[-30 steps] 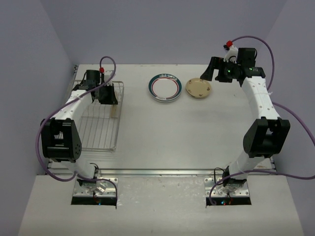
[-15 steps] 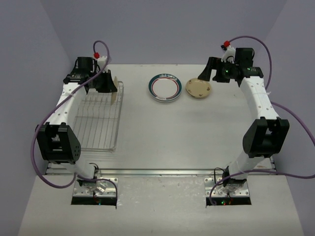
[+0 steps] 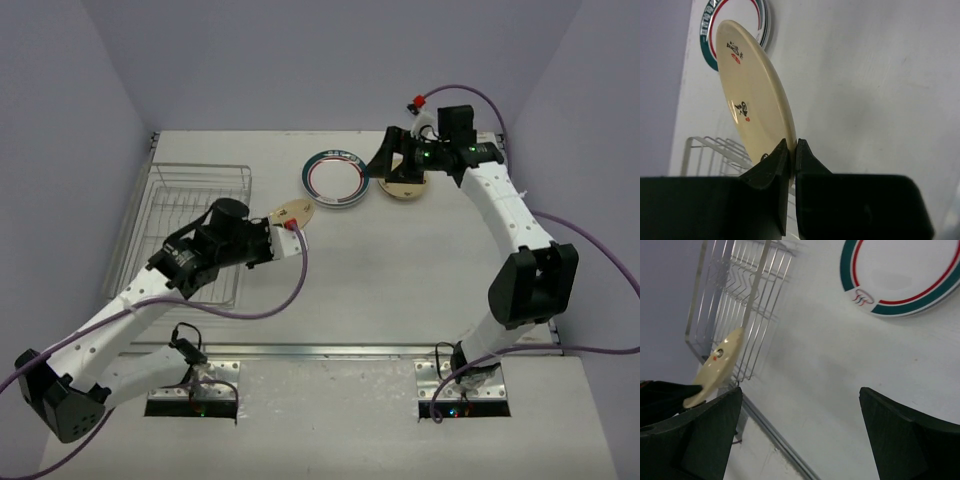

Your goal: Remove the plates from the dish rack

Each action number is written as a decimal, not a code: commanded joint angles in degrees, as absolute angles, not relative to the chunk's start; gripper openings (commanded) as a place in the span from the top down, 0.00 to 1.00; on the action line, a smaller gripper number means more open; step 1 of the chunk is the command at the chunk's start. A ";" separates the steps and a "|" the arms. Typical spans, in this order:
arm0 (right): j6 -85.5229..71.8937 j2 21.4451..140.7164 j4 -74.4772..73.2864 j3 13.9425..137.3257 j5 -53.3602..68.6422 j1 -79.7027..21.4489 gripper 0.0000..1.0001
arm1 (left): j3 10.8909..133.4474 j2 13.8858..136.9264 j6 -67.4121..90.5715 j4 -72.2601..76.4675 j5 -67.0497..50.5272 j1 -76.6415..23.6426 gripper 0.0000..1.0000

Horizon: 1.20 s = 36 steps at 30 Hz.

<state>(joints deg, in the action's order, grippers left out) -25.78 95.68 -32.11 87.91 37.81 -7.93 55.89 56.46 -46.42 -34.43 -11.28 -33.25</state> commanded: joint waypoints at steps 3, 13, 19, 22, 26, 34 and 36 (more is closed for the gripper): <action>-28.40 95.62 -29.90 84.24 41.40 -15.33 0.01 | 43.58 48.46 -79.76 -23.70 8.75 -46.88 1.00; -25.00 98.72 -30.57 82.14 40.66 -25.53 0.25 | 40.72 49.10 -87.50 -16.33 10.88 -52.06 1.00; -24.60 100.11 -30.43 83.16 40.57 -27.52 0.57 | 39.03 48.53 -89.68 -14.15 11.80 -53.45 1.00; -24.26 99.95 -30.85 83.32 38.96 -27.60 0.84 | 39.29 48.94 -88.42 -13.91 12.30 -53.53 1.00; -23.83 98.41 -31.32 81.92 36.21 -26.72 1.00 | 38.36 49.83 -86.31 -12.47 15.77 -53.70 0.92; -25.69 98.67 -31.20 81.71 39.78 -8.74 1.00 | 48.60 55.98 -66.51 -12.33 23.11 -52.73 0.01; -25.24 100.98 -31.20 83.65 39.68 -2.12 1.00 | 55.13 58.18 -60.94 -14.92 23.61 -50.65 0.00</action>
<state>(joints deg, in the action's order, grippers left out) -25.94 99.49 -32.62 80.18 39.88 -13.82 43.39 55.60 -75.57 -16.40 20.18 -52.96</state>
